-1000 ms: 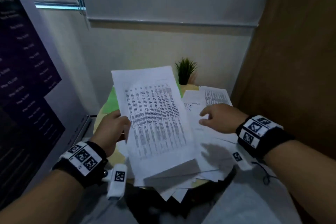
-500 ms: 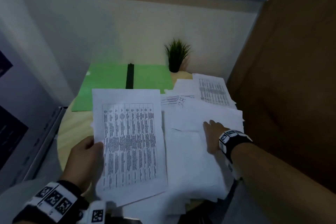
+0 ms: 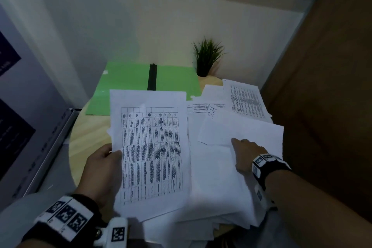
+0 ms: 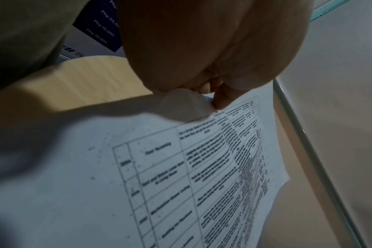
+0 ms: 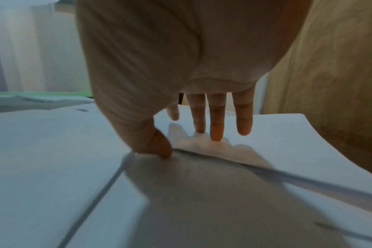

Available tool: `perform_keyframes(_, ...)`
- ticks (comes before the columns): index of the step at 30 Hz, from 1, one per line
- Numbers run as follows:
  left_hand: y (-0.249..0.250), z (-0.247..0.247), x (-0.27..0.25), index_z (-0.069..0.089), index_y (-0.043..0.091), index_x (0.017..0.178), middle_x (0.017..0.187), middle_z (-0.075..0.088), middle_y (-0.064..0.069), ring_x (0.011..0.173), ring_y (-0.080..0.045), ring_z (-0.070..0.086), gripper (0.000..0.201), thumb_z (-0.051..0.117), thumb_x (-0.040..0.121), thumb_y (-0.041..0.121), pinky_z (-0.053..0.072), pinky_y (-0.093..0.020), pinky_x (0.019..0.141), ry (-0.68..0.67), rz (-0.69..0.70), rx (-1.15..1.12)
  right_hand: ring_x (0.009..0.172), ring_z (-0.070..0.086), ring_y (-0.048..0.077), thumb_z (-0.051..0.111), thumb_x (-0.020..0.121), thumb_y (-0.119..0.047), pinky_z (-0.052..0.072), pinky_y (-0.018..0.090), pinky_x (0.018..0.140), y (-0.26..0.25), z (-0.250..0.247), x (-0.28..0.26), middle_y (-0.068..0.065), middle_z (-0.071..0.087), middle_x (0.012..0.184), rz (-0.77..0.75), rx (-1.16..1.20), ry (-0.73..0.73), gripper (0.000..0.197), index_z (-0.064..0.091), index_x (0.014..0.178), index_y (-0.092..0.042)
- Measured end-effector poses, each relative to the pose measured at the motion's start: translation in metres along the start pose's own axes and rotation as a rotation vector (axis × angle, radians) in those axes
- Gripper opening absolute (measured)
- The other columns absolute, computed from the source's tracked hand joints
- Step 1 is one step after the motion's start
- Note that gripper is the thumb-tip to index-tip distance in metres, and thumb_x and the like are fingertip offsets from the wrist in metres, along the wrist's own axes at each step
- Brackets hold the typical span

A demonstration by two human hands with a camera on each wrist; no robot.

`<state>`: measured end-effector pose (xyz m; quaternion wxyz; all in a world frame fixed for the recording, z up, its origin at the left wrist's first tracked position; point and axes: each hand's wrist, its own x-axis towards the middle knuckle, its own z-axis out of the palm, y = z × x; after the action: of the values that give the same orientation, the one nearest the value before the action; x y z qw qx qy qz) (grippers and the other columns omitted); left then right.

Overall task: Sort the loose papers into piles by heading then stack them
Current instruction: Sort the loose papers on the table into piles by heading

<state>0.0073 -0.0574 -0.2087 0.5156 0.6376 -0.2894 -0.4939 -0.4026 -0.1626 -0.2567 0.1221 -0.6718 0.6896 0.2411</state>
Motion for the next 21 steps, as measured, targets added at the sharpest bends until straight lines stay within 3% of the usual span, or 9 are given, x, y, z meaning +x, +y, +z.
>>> perform_keyframes(3, -0.002, 0.001, -0.001, 0.078, 0.021, 0.096, 0.092, 0.069, -0.036, 0.072, -0.034, 0.055, 0.03, 0.052, 0.09, 0.008, 0.041, -0.046, 0.066, 0.012, -0.005, 0.005, 0.149, 0.027, 0.035, 0.065, 0.074, -0.025, 0.032, 0.055, 0.116, -0.001, 0.0, -0.004, 0.008, 0.027, 0.16, 0.021, 0.019, -0.031, 0.107, 0.004, 0.161, -0.028)
perform_keyframes(7, -0.004, 0.0, -0.002, 0.077, 0.022, 0.096, 0.084, 0.063, -0.03, 0.073, -0.034, 0.051, 0.031, 0.05, 0.092, 0.007, 0.038, -0.046, 0.067, 0.014, -0.023, 0.002, 0.133, 0.049, 0.038, 0.063, 0.081, -0.011, 0.05, 0.043, 0.1, -0.001, 0.005, -0.005, 0.014, 0.021, 0.157, 0.02, 0.161, -0.028, 0.103, 0.003, 0.162, -0.031)
perform_keyframes(11, -0.004, 0.003, -0.003, 0.076, 0.018, 0.097, 0.084, 0.062, -0.023, 0.071, -0.032, 0.05, 0.031, 0.049, 0.09, 0.005, 0.036, -0.044, 0.064, 0.044, -0.028, 0.002, 0.134, 0.047, 0.037, 0.063, 0.084, -0.016, 0.048, 0.043, 0.103, 0.003, 0.012, -0.001, 0.015, 0.029, 0.154, 0.017, 0.145, 0.05, 0.098, 0.006, 0.162, -0.029)
perform_keyframes(14, -0.003, 0.006, -0.003, 0.075, 0.012, 0.098, 0.078, 0.061, -0.023, 0.067, -0.029, 0.046, 0.029, 0.048, 0.091, 0.002, 0.034, -0.037, 0.058, 0.064, -0.035, 0.013, 0.142, 0.037, 0.039, 0.063, 0.081, -0.019, 0.044, 0.046, 0.11, 0.007, 0.015, 0.001, 0.013, 0.02, 0.16, -0.034, 0.122, -0.009, 0.105, -0.001, 0.162, -0.034)
perform_keyframes(16, -0.003, 0.008, -0.003, 0.076, 0.014, 0.096, 0.082, 0.066, -0.027, 0.071, -0.033, 0.051, 0.03, 0.049, 0.09, 0.002, 0.038, -0.043, 0.062, 0.063, -0.04, 0.011, 0.144, 0.034, 0.04, 0.062, 0.08, -0.017, 0.043, 0.048, 0.11, 0.01, 0.014, 0.003, 0.013, 0.016, 0.162, -0.065, 0.116, -0.037, 0.105, -0.001, 0.161, -0.035)
perform_keyframes(18, -0.002, 0.009, -0.005, 0.076, 0.012, 0.095, 0.086, 0.069, -0.031, 0.073, -0.035, 0.054, 0.03, 0.049, 0.09, 0.001, 0.04, -0.047, 0.066, 0.06, -0.03, -0.006, 0.137, 0.041, 0.04, 0.062, 0.08, -0.013, 0.046, 0.049, 0.104, 0.011, 0.012, 0.003, 0.013, 0.026, 0.155, -0.074, 0.119, -0.001, 0.096, 0.008, 0.158, -0.031)
perform_keyframes(21, -0.001, 0.01, -0.006, 0.075, 0.009, 0.096, 0.083, 0.067, -0.03, 0.072, -0.034, 0.053, 0.028, 0.048, 0.091, 0.0, 0.04, -0.043, 0.062, 0.065, -0.031, -0.005, 0.12, 0.051, 0.037, 0.062, 0.081, -0.01, 0.05, 0.046, 0.091, 0.008, 0.014, 0.0, 0.012, 0.042, 0.131, -0.065, 0.116, 0.103, 0.074, 0.026, 0.144, -0.024)
